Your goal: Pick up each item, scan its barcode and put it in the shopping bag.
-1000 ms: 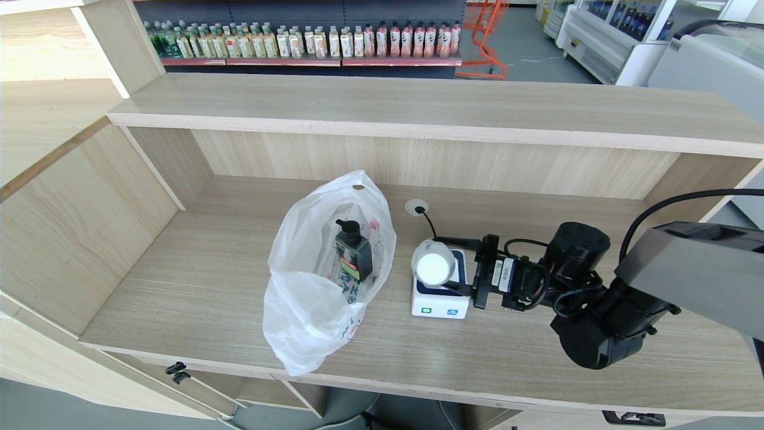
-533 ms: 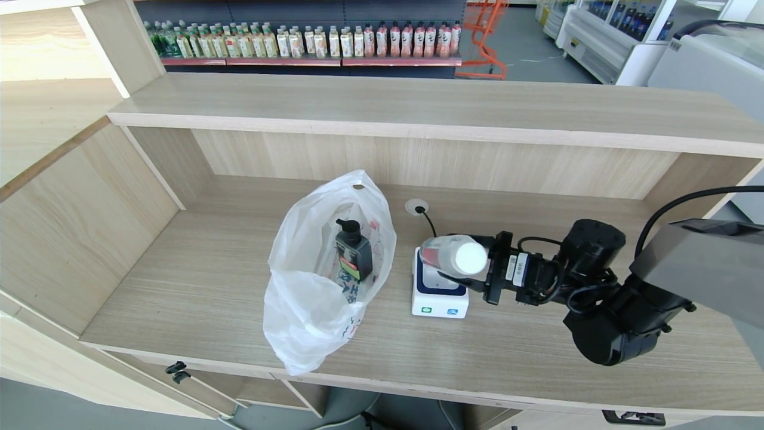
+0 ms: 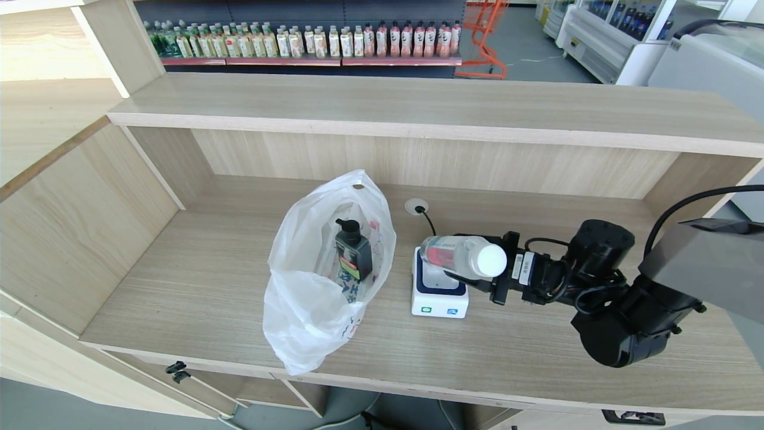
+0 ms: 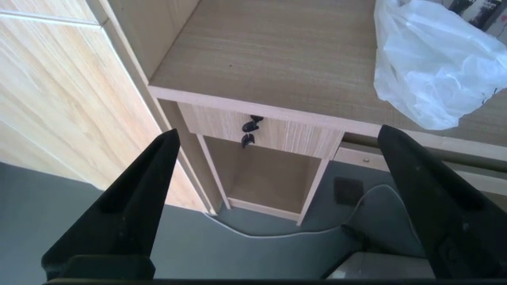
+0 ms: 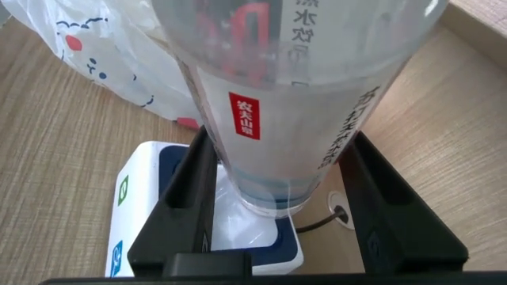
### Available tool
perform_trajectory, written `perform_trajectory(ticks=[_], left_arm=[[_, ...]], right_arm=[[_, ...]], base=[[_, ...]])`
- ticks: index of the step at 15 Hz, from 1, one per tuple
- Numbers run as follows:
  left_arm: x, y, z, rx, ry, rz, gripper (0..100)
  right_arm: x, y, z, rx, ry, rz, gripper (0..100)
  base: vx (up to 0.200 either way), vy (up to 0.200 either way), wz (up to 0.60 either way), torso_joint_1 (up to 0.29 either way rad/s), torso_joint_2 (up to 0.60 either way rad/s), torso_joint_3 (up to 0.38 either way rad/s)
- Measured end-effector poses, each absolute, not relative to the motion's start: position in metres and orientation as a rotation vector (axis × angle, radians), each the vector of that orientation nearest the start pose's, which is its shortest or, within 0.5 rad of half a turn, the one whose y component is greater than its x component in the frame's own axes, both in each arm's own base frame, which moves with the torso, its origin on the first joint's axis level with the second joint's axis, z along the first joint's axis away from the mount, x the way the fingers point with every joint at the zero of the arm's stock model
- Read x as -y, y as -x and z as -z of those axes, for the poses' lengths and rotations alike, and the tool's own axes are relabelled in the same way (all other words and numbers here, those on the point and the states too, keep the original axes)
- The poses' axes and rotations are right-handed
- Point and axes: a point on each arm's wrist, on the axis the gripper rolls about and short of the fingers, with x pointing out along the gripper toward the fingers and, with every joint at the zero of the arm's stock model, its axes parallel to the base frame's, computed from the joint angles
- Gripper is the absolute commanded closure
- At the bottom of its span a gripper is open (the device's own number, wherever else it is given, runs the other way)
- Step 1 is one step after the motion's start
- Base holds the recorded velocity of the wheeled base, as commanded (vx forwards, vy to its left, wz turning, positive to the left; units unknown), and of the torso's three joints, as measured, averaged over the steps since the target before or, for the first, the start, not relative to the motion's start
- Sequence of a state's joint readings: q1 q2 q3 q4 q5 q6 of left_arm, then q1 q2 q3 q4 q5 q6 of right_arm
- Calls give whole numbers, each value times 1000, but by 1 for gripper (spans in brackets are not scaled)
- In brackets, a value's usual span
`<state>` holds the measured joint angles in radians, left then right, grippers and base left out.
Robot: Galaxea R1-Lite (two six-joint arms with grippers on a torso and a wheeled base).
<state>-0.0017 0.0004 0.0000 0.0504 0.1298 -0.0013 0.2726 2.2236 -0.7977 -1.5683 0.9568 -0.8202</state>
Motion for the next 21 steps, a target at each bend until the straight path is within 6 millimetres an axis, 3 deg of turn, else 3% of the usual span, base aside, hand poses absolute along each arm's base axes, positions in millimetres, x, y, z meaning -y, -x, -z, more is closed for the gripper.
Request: perform_trajectory(ticks=[3,6,8,11,16,21], left_arm=[[-3,23,-70,-51,-2,-129,0],[-3,23,-70,-51,-2,-129,0],[-3,23,-70,-51,-2,-129,0],[-3,23,-70,-51,-2,-128,0],[-3,23,-70,-51,-2,-129,0],[-3,23,-70,-51,-3,-128,0]], right_arm=[[-119,-353,-99,621,712,-1108,100],[-117,-346,-134,630,614,-1101,100],[-112,-337,-162,561,455,-1016,100],[-110,-325,-184,469,253,-930,100],[-124,-303,-192,215,-43,-814,100],[-126,-289,-199,107,-158,-821,100]], base=[[0,0,0,0,0,0],[0,0,0,0,0,0],[0,0,0,0,0,0],[0,0,0,0,0,0],[0,0,0,0,0,0],[0,0,0,0,0,0]])
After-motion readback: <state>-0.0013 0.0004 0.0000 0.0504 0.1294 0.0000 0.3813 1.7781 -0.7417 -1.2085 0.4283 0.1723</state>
